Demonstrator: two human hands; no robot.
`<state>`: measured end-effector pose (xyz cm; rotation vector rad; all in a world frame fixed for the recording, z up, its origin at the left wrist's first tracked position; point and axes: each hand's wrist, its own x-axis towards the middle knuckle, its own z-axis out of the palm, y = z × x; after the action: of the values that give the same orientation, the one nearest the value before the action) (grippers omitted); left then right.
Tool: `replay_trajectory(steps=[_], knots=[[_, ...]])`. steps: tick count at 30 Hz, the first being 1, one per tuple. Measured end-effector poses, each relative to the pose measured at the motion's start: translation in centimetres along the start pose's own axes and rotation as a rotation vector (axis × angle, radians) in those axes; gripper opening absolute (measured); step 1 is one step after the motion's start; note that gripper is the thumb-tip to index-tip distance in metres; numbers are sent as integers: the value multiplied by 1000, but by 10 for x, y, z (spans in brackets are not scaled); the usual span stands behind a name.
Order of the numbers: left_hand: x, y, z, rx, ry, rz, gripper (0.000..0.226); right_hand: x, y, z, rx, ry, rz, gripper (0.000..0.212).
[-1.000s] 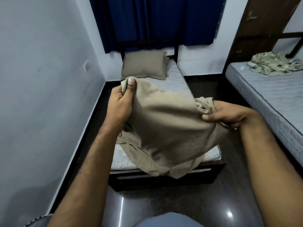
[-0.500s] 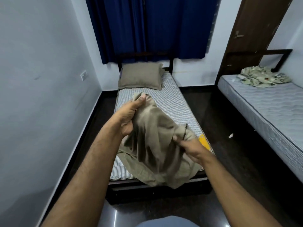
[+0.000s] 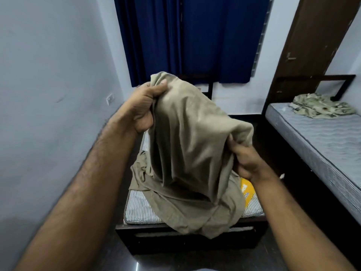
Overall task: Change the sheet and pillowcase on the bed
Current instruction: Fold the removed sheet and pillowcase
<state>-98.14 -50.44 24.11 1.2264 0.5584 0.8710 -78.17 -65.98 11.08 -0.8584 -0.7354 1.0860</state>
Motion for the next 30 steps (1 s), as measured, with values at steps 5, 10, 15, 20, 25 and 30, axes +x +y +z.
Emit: replay_trajectory(steps=[5,10,15,20,25,30], knots=[[11,-18,-4,385,126,174,29,25,-6,-9,-288,375,-121,27],[19,-38,-18,496,193,158,32,11,-5,-17,-176,307,-56,39],[3,-44,-17,93,189,-41,33,6,-6,-15,13,245,51,54],[-31,-78,-7,83,18,-147,53,16,-14,-5,-119,354,-17,33],[-68,-143,-8,267,-259,-342,95,25,-29,-5,65,430,-3,44],[-85,-170,12,-194,-319,-329,96,4,-16,-15,-59,126,-10,39]])
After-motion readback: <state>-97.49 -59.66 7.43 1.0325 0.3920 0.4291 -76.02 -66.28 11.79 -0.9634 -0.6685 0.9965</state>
